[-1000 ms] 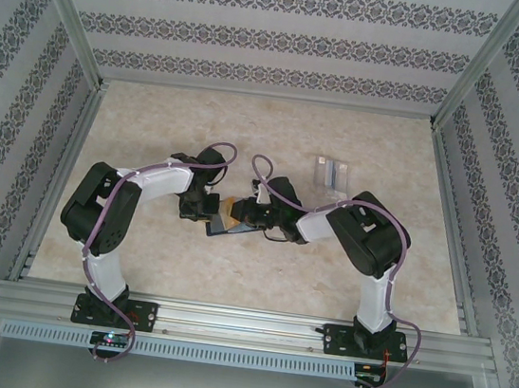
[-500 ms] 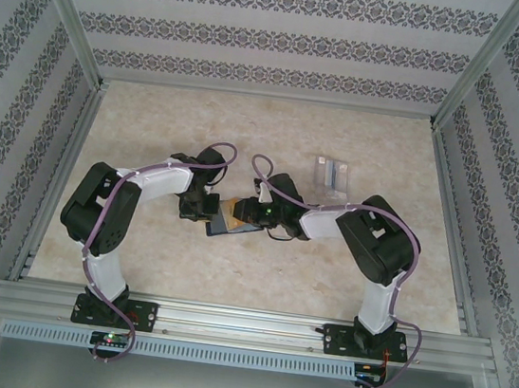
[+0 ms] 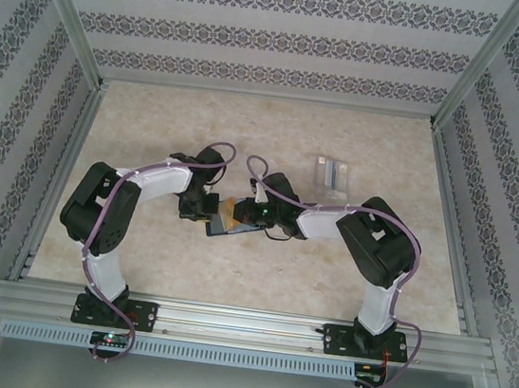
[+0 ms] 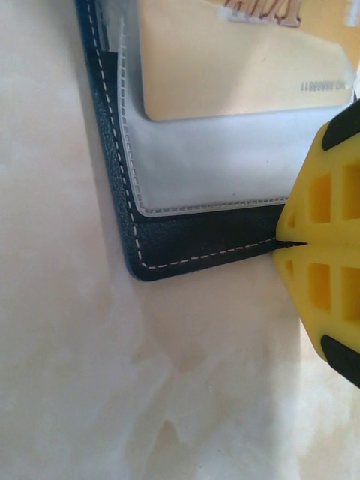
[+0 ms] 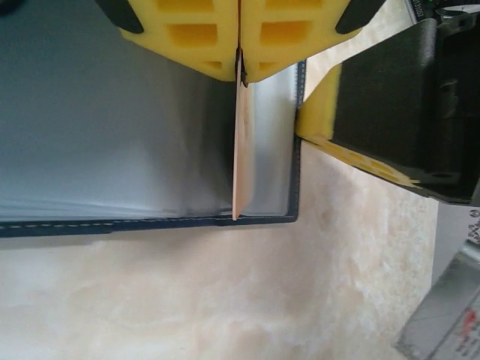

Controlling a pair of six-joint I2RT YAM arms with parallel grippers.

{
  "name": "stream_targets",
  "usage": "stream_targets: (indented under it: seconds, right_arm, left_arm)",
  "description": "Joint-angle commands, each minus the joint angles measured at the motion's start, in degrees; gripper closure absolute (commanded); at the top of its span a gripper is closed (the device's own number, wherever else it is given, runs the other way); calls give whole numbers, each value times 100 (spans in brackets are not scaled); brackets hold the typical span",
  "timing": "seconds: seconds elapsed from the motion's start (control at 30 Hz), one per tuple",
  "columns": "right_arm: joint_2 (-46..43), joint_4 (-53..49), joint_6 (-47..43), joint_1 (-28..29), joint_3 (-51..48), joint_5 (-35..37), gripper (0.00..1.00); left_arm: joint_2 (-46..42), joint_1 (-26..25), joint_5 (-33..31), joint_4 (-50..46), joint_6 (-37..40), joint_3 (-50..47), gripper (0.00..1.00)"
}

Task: Put the credit cards into the card holder

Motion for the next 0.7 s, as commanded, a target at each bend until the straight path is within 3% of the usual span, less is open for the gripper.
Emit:
stream_targets:
  seconds: [0.0, 0.1, 0.17, 0.23, 0.53, 0.67]
  right_arm:
    - [-6, -278, 99, 118, 54, 152, 96]
    - [-29, -363, 108, 103, 47, 207, 94]
    - [-56, -457, 64, 59, 40, 287, 81]
    - [-67, -515, 16, -1, 31, 285, 78]
    - [-331, -1098, -446, -39, 169, 673, 78]
    - [-271, -1161, -499, 18, 228, 713, 83]
  left_arm:
    - [220, 35, 5, 327, 49, -228, 93]
    - [227, 28, 1, 308, 66, -220, 93]
    - [219, 28, -15, 308, 66, -238, 93]
    - [207, 35, -16, 328, 59, -263, 93]
    - [207, 36, -29, 336, 76, -302, 94]
    - [202, 33, -14, 352, 78, -288, 94]
